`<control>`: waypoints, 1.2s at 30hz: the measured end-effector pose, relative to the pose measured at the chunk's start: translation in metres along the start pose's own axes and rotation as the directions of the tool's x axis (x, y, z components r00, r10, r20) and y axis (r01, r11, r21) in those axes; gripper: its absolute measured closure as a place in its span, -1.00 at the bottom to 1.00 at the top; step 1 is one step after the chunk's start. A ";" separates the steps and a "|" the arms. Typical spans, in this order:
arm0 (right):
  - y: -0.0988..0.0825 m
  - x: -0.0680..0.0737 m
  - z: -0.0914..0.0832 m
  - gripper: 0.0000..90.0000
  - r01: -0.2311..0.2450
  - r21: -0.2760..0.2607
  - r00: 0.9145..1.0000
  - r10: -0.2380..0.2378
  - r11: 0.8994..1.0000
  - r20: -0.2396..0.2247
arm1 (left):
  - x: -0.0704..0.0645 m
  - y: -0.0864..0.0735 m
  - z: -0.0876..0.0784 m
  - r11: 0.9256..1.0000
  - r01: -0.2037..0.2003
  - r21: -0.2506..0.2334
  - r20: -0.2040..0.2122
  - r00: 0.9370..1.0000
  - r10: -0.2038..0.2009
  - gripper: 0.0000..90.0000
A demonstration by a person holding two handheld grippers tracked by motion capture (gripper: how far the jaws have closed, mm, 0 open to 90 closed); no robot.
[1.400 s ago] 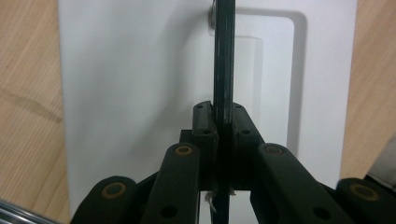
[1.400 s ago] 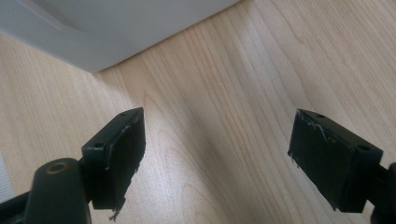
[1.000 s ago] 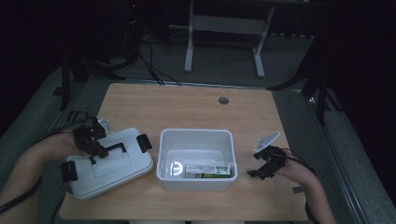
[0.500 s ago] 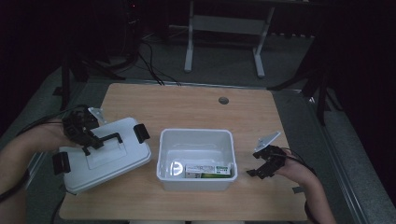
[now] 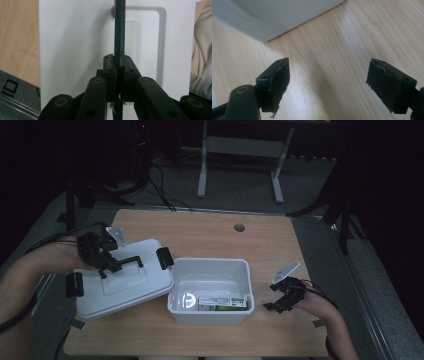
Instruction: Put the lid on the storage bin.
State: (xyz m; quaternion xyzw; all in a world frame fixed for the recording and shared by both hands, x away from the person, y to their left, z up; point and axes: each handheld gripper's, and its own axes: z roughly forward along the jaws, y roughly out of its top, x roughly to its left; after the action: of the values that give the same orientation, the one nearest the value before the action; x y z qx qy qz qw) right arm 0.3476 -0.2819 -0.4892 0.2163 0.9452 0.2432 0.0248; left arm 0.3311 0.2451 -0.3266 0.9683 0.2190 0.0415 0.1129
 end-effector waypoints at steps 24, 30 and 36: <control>-0.001 0.003 0.004 -0.60 0.004 -0.020 1.000 -0.005 1.000 -0.011 | -0.028 0.080 0.009 0.987 -0.155 -0.034 0.044 0.987 0.156 0.87; -0.001 0.004 0.004 -0.60 0.004 -0.019 1.000 -0.005 1.000 -0.012 | -0.033 0.099 0.014 0.984 -0.176 -0.042 0.053 0.983 0.178 0.86; -0.001 0.004 0.005 -0.60 0.003 -0.021 1.000 -0.004 1.000 -0.016 | -0.039 0.118 0.022 0.978 -0.204 -0.042 0.062 0.976 0.206 0.86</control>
State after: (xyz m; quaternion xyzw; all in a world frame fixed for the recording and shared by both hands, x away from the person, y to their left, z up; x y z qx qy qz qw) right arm 0.3442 -0.2790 -0.4940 0.2124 0.9432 0.2546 0.0199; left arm 0.3476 0.1196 -0.3209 0.9845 0.1132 0.0246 0.1320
